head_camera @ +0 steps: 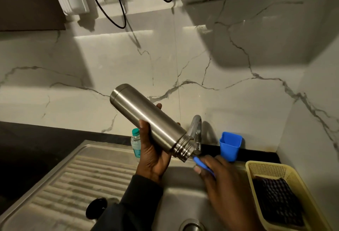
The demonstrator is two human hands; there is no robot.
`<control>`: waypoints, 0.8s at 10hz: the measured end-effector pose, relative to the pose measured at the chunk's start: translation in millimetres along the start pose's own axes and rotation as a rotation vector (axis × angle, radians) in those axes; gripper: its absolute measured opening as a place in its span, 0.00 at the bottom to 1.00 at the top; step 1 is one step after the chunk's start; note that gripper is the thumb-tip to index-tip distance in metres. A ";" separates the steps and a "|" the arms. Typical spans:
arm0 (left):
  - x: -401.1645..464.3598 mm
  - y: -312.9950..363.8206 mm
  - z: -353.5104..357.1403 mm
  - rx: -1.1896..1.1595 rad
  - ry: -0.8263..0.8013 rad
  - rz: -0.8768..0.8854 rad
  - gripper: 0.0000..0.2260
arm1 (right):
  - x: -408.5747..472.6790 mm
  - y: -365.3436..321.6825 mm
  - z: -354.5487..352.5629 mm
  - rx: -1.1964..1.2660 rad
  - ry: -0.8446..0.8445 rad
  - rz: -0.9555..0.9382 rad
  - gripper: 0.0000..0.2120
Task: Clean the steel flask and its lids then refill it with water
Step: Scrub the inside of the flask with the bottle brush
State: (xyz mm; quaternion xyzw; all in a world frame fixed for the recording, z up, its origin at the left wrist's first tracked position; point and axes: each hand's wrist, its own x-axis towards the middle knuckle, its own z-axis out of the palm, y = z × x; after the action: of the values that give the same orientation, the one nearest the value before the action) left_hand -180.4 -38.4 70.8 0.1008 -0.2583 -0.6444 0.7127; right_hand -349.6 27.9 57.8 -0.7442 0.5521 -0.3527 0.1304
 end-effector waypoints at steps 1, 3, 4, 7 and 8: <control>-3.3 -2.5 -4.7 0.010 0.049 -0.014 0.51 | 1.8 3.3 5.1 -0.170 0.279 -0.079 0.10; 1.9 5.7 4.5 -0.081 0.201 -0.058 0.41 | 12.2 1.4 16.4 -0.174 0.341 -0.146 0.24; 4.2 0.6 12.1 0.005 0.328 -0.024 0.37 | 10.5 -3.5 25.5 -0.266 0.402 -0.141 0.21; 3.1 10.0 4.2 0.021 0.139 0.025 0.44 | 21.5 -19.2 1.1 1.263 -0.517 0.625 0.19; 6.3 14.4 4.4 0.078 0.187 0.059 0.47 | 23.3 -0.5 9.1 0.609 -0.402 0.042 0.15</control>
State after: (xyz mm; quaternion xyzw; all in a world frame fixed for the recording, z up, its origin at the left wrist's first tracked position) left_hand -169.8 -41.5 82.9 0.1804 -0.2184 -0.6005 0.7478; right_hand -339.8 5.0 60.4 -0.7142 0.4003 -0.3447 0.4592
